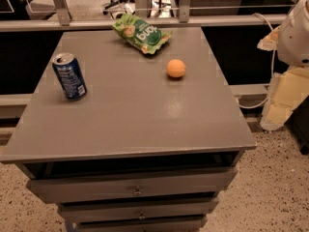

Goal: Move green rice chip bag near orange

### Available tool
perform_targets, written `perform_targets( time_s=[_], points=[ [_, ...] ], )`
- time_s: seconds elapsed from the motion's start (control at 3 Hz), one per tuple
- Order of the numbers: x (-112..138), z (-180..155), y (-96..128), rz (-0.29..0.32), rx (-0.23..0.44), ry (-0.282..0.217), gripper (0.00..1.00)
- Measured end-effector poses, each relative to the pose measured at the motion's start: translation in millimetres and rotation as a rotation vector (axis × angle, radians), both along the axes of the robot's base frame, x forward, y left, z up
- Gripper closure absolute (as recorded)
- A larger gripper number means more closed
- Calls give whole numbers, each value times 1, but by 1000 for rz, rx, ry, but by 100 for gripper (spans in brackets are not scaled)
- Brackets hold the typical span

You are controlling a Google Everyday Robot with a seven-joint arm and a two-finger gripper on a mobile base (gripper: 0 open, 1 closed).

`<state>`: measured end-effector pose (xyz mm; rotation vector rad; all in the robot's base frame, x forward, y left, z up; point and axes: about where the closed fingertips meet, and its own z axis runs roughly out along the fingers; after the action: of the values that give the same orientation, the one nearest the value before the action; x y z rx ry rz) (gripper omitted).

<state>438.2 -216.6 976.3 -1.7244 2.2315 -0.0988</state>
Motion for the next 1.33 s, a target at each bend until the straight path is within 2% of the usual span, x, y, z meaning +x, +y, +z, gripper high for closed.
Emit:
perform_targets(
  time_s=[0.33,0.67,1.0,1.33],
  points=[
    [1,0,0,-4,4,-3,0],
    [27,3,-12,-108,93,-57,0],
    [67,5,-29,-220,199,-122,0],
    [124,8,-39,-338,329,-191,0]
  ],
)
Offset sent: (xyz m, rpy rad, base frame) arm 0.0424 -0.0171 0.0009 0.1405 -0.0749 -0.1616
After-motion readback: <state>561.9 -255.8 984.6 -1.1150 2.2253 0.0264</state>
